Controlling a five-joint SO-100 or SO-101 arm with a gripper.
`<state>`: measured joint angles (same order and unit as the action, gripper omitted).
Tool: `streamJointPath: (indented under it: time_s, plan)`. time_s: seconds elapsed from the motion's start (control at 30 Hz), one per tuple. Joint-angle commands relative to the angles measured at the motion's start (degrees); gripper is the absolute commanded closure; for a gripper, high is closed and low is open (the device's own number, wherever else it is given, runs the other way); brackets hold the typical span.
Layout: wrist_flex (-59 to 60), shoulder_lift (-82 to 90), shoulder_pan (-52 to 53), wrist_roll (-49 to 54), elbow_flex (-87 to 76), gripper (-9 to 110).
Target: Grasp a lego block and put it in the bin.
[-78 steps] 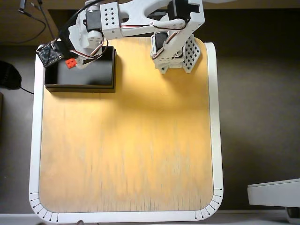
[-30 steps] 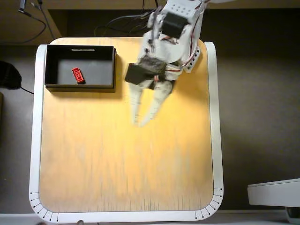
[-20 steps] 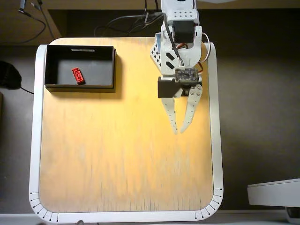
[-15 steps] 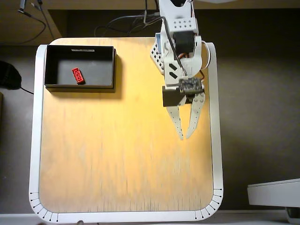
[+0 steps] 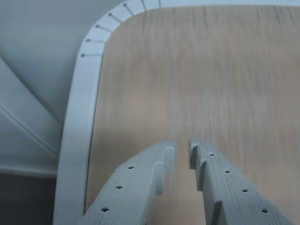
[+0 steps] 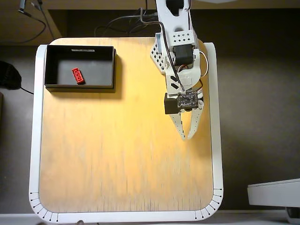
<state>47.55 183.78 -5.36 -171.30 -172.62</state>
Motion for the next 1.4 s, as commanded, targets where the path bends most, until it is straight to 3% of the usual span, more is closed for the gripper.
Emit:
streamJointPath:
  time_s: [0.0, 0.27, 1.37]
  plan:
    - [10.63, 5.19, 0.7, -2.46, -9.23, 101]
    - [28.48, 5.19, 2.46, -3.16, -9.23, 101]
    - [28.56, 5.19, 5.98, 1.05, -9.32, 101]
